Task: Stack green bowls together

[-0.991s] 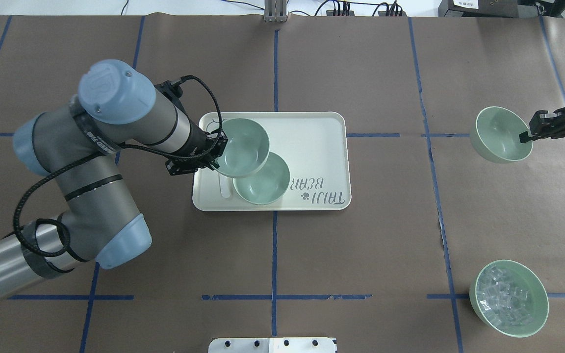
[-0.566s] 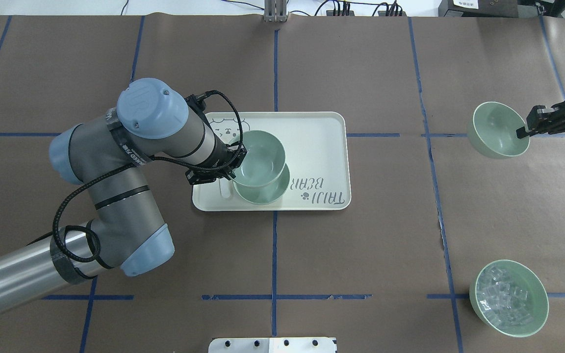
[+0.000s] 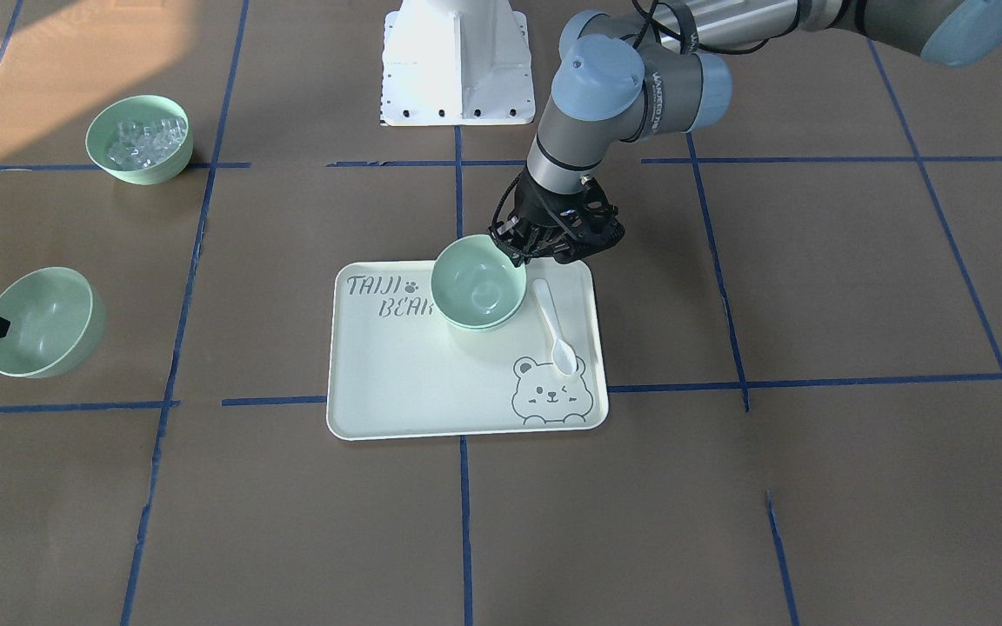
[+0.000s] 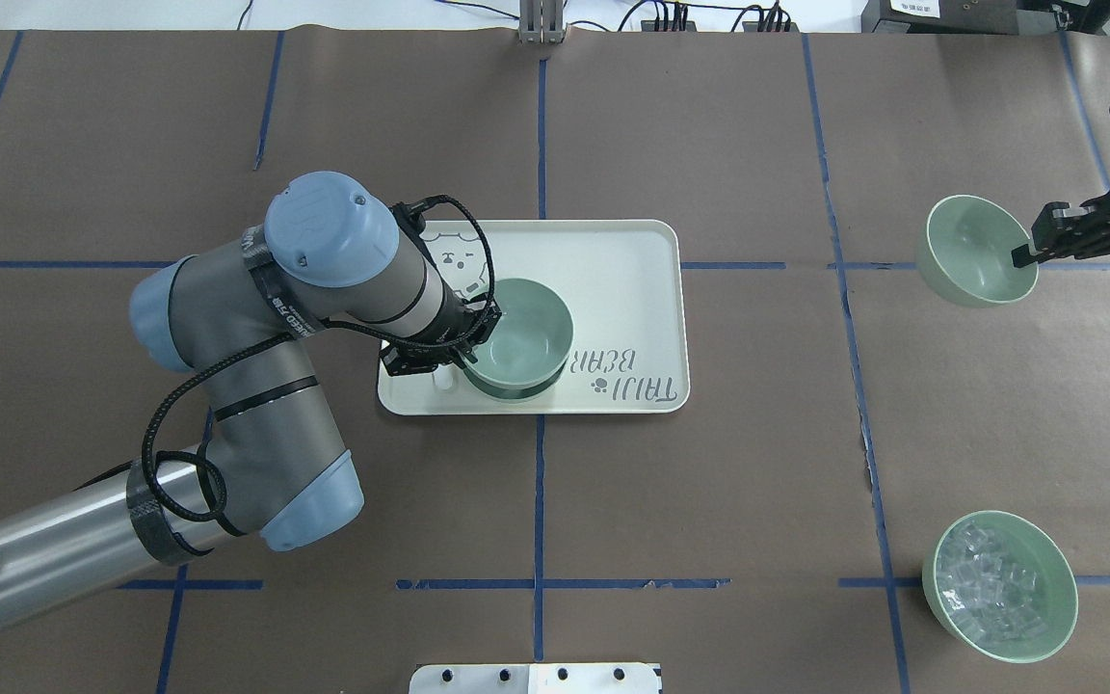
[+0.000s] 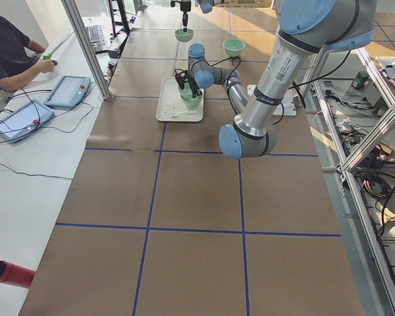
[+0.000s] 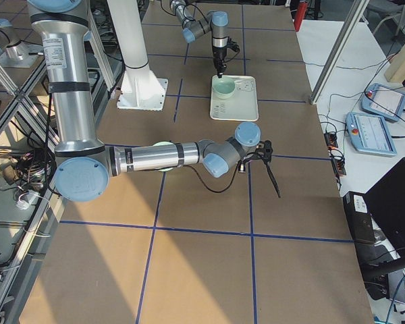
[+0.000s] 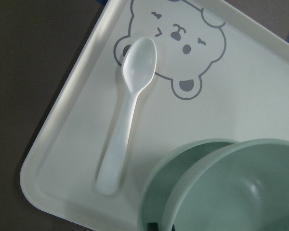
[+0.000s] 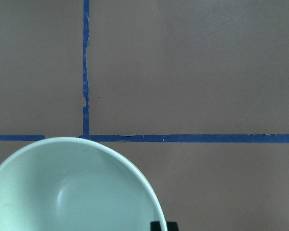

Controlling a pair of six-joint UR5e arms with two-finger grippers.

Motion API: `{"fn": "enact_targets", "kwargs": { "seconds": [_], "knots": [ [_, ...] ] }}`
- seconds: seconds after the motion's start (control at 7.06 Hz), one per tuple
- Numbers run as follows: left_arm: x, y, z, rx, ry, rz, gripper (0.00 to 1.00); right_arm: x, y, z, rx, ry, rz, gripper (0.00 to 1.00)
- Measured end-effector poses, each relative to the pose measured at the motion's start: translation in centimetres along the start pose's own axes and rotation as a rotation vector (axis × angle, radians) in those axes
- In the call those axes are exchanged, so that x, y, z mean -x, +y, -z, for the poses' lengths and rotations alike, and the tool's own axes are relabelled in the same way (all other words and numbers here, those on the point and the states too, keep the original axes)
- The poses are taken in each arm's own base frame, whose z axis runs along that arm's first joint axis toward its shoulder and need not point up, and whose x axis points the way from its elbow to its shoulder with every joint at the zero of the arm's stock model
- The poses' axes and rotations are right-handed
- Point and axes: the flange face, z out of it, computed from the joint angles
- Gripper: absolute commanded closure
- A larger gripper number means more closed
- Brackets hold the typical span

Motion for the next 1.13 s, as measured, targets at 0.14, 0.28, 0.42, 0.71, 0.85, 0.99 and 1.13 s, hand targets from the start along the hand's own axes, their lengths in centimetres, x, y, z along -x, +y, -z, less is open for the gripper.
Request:
{"fn": "enact_targets", "kwargs": {
  "seconds": [0.14, 0.28, 0.42, 0.71, 0.85, 0.99, 1.13],
  "knots": [
    [0.0, 0.1, 0.2, 0.001, 0.008, -0.007, 0.0, 0.3, -0.1, 0.1, -0.003, -0.003, 0.002, 1.0],
    [0.0, -0.5, 0.7, -0.004, 0.015, -0.013, 0.0, 1.2, -0.5, 0.4, -0.01, -0.01, -0.006, 1.0],
    [0.0, -2.0, 2.0, -0.018, 0.024, -0.024, 0.0, 3.0, -1.3, 0.8, -0.022, -0.025, -0.031, 1.0],
    [1.1, -6.7, 6.3, -0.028, 0.021, -0.075, 0.0, 10.1, -2.3, 0.5, -0.02, -0.075, -0.074, 1.0],
    [2.4, -8.9, 8.7, -0.042, 0.011, -0.124, 0.0, 14.5, -2.2, -0.5, -0.005, -0.101, -0.081, 1.0],
    [4.4, -11.1, 10.9, -0.068, -0.002, -0.191, 0.0, 19.4, -1.6, -2.2, 0.012, -0.121, -0.085, 1.0],
    [6.6, -13.0, 12.6, -0.092, -0.013, -0.25, 0.0, 24.2, -0.4, -4.3, 0.019, -0.129, -0.089, 1.0]
  ]
}}
